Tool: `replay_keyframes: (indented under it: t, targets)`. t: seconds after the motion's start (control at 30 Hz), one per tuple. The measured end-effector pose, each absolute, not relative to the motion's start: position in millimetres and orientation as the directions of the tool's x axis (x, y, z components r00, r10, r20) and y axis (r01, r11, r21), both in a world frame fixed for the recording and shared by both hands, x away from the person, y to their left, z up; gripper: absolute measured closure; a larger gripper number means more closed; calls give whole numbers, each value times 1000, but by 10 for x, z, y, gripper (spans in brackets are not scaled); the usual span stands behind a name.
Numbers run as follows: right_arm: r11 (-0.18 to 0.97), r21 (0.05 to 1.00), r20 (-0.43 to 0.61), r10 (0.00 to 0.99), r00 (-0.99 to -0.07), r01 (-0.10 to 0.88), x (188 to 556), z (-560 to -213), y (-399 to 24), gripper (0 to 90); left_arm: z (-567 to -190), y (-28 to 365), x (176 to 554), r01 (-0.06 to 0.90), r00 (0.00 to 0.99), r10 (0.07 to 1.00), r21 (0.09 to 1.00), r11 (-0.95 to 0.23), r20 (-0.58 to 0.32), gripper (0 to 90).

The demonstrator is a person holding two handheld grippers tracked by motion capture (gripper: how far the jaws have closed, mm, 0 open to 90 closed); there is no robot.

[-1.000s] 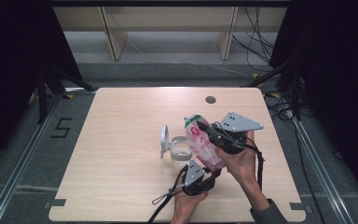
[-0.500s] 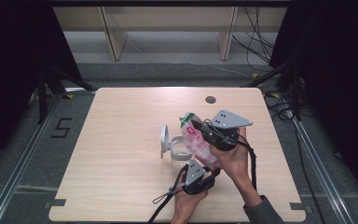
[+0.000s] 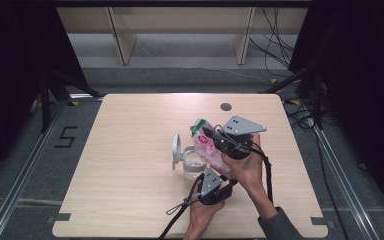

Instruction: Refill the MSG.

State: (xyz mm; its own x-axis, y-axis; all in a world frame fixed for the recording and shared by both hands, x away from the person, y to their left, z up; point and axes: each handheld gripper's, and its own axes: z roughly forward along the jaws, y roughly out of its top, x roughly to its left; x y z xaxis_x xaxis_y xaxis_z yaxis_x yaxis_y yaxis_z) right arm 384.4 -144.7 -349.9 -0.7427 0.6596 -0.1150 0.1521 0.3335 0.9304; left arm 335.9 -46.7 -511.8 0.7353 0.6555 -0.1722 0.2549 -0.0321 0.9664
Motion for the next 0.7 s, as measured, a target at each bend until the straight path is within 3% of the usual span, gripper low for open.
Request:
replay_keyframes:
  t: [0.27,0.7]
  targets:
    - [333,932,-125,666,-736,143,3883,-3485,-1442,900,-5111,-499,3431,225,733,665,973,-41,-142,729]
    - [336,931,-124,657,-744,142,3901,-3418,-1422,900,-5057,-559,3493,227,734,656,974,10,-178,731]
